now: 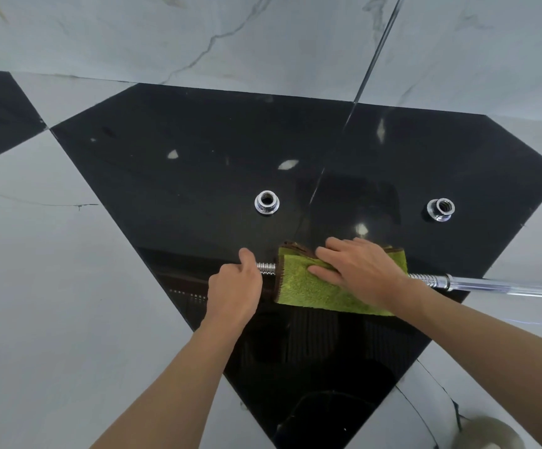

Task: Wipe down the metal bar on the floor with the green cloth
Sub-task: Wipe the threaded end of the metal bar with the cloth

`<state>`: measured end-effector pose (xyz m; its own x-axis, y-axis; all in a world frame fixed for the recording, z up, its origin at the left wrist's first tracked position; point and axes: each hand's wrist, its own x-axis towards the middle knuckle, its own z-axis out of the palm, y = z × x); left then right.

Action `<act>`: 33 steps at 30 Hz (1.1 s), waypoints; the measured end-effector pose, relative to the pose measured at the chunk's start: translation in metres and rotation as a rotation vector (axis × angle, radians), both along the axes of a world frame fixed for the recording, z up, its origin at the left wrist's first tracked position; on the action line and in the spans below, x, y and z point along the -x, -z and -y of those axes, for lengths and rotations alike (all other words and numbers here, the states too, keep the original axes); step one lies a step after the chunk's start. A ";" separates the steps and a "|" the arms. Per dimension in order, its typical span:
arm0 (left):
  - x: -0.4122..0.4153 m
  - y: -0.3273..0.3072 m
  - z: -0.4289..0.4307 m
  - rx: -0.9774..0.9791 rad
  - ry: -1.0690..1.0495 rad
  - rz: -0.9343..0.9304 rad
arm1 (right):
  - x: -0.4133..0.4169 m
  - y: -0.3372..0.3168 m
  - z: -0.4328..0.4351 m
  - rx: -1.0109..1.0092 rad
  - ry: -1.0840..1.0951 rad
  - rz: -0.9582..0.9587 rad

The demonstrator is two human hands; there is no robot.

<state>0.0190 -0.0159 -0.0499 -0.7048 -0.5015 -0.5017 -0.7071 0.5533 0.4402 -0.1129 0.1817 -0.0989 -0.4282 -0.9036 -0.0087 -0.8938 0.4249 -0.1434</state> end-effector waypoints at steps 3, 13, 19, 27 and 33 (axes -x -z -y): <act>-0.001 -0.001 0.002 0.096 0.142 0.007 | 0.009 0.001 -0.032 0.020 0.007 -0.044; -0.011 -0.002 0.000 0.261 0.390 0.140 | 0.001 0.000 -0.078 0.010 0.078 -0.151; -0.016 -0.002 0.002 0.293 0.441 0.146 | -0.026 0.001 -0.027 0.022 0.029 -0.139; -0.024 0.005 0.004 0.354 0.483 0.140 | -0.059 0.007 0.024 0.072 0.011 -0.117; -0.025 0.004 -0.003 0.139 0.236 0.074 | -0.059 0.006 -0.002 0.064 0.004 -0.145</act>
<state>0.0444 -0.0126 -0.0535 -0.7743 -0.3956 -0.4939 -0.5789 0.7580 0.3005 -0.0534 0.1841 -0.1050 -0.4247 -0.8985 0.1110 -0.9052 0.4230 -0.0396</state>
